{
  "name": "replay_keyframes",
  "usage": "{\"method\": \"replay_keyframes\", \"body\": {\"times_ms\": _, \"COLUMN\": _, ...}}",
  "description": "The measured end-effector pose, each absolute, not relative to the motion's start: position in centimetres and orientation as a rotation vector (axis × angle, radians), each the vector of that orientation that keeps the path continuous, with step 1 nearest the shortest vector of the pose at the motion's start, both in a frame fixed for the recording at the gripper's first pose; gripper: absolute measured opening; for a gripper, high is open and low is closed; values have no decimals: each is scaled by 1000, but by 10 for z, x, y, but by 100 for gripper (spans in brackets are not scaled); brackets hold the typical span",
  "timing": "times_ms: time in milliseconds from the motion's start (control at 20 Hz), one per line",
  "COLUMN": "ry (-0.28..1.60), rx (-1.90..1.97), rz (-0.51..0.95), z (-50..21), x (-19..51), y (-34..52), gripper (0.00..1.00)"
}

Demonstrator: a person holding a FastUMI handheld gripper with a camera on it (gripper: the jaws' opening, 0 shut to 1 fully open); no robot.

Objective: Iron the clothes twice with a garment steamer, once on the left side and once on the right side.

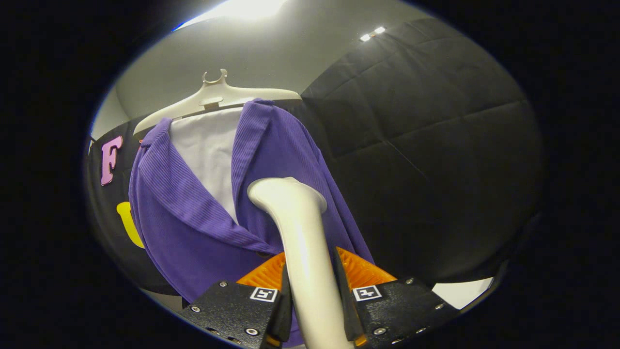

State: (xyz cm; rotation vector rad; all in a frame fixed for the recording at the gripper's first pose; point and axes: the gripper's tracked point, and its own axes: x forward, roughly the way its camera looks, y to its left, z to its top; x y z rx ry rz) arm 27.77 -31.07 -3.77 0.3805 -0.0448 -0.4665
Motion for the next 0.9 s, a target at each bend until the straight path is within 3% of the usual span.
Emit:
{"method": "replay_keyframes", "body": {"times_ms": 500, "ry": 102, "rx": 420, "rz": -469, "z": -123, "x": 260, "y": -304, "gripper": 42}}
{"method": "replay_keyframes", "body": {"times_ms": 900, "ry": 146, "rx": 417, "rz": -461, "z": -144, "x": 258, "y": -299, "gripper": 42}}
